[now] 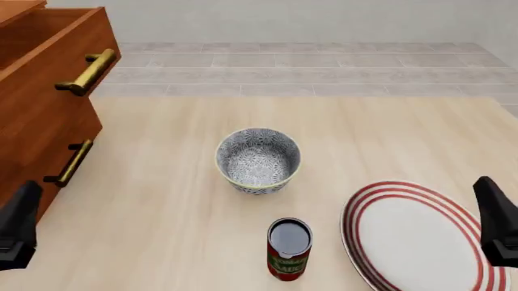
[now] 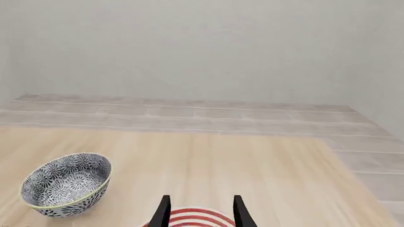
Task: Put the ketchup in the top drawer of the cabinet.
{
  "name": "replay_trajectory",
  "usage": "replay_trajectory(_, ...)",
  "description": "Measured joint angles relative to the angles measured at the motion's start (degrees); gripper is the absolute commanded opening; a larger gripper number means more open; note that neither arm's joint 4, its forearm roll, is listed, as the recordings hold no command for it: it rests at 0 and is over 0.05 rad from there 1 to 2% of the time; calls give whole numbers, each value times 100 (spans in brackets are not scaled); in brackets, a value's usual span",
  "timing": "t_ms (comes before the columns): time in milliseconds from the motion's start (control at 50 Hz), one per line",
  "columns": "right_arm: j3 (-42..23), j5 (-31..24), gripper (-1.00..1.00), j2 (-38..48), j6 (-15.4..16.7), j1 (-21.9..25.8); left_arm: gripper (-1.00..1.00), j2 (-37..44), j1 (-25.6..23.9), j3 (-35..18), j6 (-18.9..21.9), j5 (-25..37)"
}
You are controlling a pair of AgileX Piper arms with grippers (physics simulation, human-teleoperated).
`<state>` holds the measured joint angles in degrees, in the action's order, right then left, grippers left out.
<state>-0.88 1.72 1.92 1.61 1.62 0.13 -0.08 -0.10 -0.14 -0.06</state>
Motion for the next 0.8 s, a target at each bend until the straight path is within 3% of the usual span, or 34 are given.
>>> replay_trajectory(280, 56, -76, 100, -2, 118, -62, 100, -3, -346, -210, -121, 224)
replay_trajectory(540, 59, -135, 100, -39, 135, -89, 100, 233, -1126, -852, -55, 784)
replay_trajectory(800, 58, -168, 100, -59, 138, -87, 100, 1272, -2033, -1092, 196, 224)
